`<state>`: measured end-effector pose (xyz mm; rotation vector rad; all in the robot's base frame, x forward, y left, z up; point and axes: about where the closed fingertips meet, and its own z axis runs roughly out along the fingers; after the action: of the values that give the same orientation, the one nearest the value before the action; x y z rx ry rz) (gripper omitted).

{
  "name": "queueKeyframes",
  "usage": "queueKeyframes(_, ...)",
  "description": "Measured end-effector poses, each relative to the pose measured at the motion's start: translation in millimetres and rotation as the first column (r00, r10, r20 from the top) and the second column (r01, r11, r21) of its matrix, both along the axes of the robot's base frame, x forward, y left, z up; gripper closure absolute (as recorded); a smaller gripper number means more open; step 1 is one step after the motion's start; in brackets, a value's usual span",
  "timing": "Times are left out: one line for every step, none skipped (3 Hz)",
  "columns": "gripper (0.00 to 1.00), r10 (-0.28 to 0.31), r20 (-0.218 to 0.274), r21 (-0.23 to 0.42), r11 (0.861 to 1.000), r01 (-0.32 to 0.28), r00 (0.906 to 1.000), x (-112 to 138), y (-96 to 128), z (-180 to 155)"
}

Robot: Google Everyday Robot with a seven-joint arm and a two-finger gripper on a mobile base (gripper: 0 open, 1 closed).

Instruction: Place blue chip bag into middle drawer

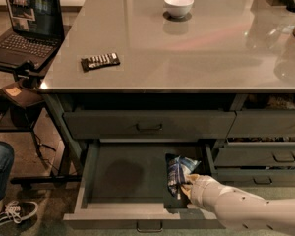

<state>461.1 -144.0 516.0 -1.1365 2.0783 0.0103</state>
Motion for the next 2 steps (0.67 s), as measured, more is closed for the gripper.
queueKeyframes(1.0, 0.004, -0.02, 0.03, 1.0, -0.004, 0.9998, 4, 4, -14)
queueKeyframes(1.0, 0.014, -0.052, 0.102, 0.995, -0.008, 0.9985, 15, 16, -43)
